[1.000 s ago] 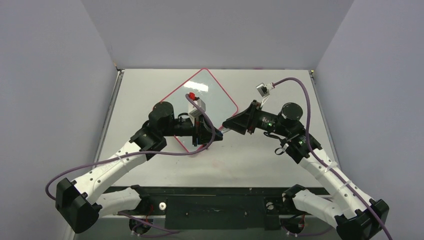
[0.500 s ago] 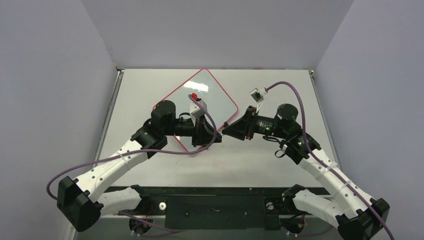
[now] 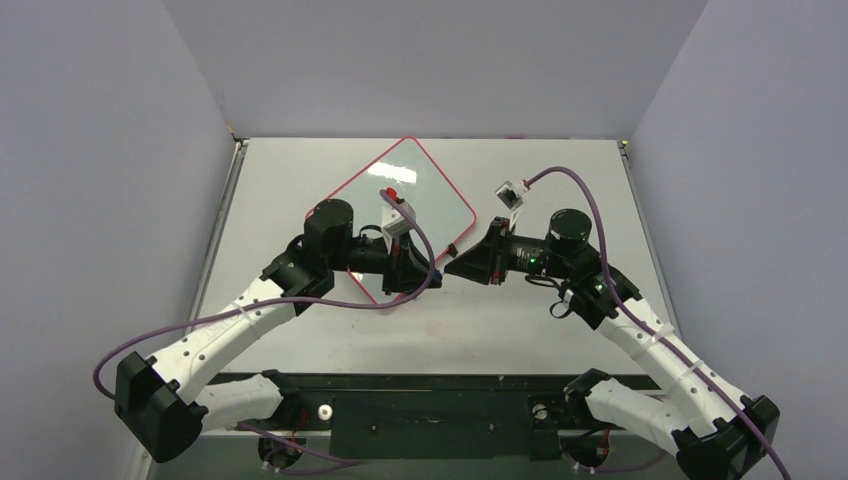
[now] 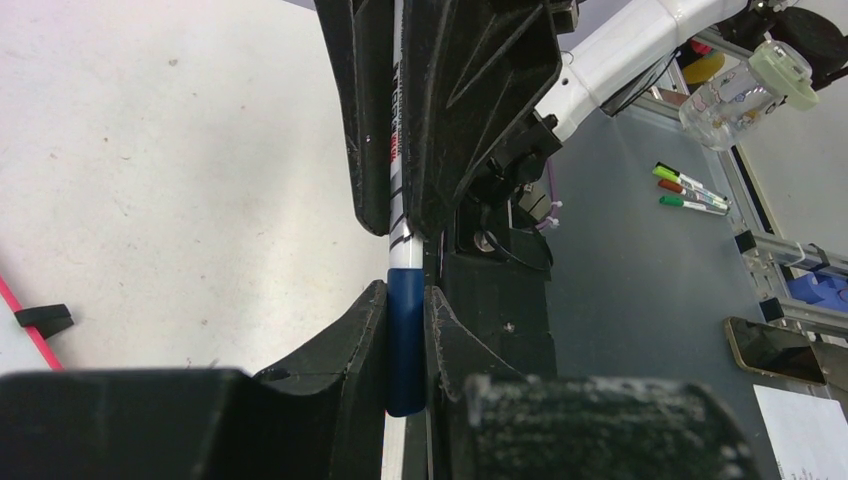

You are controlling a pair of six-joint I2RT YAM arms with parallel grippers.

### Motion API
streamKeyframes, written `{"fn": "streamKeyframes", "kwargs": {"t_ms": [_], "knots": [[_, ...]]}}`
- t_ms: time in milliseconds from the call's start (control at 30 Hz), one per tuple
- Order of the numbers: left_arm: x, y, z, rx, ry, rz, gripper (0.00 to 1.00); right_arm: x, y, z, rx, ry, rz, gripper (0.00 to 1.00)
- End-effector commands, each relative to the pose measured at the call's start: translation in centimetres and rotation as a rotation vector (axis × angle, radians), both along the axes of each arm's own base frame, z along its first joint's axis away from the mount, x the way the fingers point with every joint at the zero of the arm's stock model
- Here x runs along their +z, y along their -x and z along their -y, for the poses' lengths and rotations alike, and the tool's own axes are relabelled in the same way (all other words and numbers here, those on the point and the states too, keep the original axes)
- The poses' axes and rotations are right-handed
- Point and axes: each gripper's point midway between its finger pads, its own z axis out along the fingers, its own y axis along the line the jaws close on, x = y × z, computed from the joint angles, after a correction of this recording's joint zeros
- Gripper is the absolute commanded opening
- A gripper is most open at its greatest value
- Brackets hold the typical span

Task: Write a sentence on the whiteboard
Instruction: Open the pen cap of the whiteboard marker, then place the pen cap at the center of the board.

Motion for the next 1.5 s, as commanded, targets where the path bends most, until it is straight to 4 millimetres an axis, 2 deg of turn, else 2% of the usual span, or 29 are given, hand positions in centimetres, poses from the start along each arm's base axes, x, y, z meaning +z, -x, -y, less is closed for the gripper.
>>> {"fn": "streamKeyframes", "kwargs": {"t_ms": [0,167,433,567,733,833,1033,1100,1133,1167,1233,1333,1367,1433,1467], "knots": [[1.7,-0.2,0.1,-0.015,0.026,0.044,0.00,1.9,0.3,-0.3,0.022,-0.026,0.073,0.13],[1.5,-0.3,0.1,-0.017,0.021,0.045,0.00,1.7,0.6,-0.5,0.037,-0.025,0.069,0.00],[1.4,-0.8,-0.2,0.008,0.014,0.047,0.00,2.0,1.3,-0.5,0.047,-0.032,0.081,0.00],[1.2,-1.4,-0.8,0.052,0.024,0.050,0.00,2.8,-0.1,0.5,-0.060,-0.048,0.078,0.00],[1.7,-2.4,-1.5,0.122,0.070,0.059,0.00,3.7,-3.4,3.7,-0.264,-0.095,0.058,0.00],[1.5,-2.8,-2.1,0.162,0.087,0.059,0.00,3.0,-5.4,5.7,-0.377,-0.090,0.028,0.00],[0.7,-4.0,-2.8,0.242,0.098,0.037,0.00,2.3,-7.1,8.2,-0.530,-0.072,0.011,0.00],[-0.1,-5.1,-2.7,0.298,0.097,0.016,0.00,1.9,-7.7,9.5,-0.616,-0.036,0.019,0.00],[-1.3,-5.8,-2.6,0.330,0.083,-0.008,0.00,1.7,-7.7,10.1,-0.647,-0.016,0.022,0.00],[-1.3,-6.5,-2.3,0.361,0.103,-0.010,0.00,1.7,-8.2,11.1,-0.712,-0.005,0.031,0.00],[-3.0,-7.4,-1.5,0.413,0.086,-0.040,0.00,1.2,-8.8,12.7,-0.813,0.031,0.032,0.00],[-6.9,-8.5,0.5,0.458,-0.017,-0.056,0.00,0.4,-9.5,15.3,-0.959,0.094,0.029,0.00],[-7.8,-8.3,1.5,0.465,-0.044,-0.054,0.00,0.5,-9.5,15.8,-0.981,0.098,0.037,0.00],[-10.8,-8.6,3.4,0.463,-0.115,-0.075,0.00,0.2,-9.5,17.0,-1.038,0.131,0.040,0.00],[-11.0,-8.8,4.0,0.464,-0.111,-0.076,0.00,0.1,-9.7,17.8,-1.085,0.146,0.045,0.00]]}}
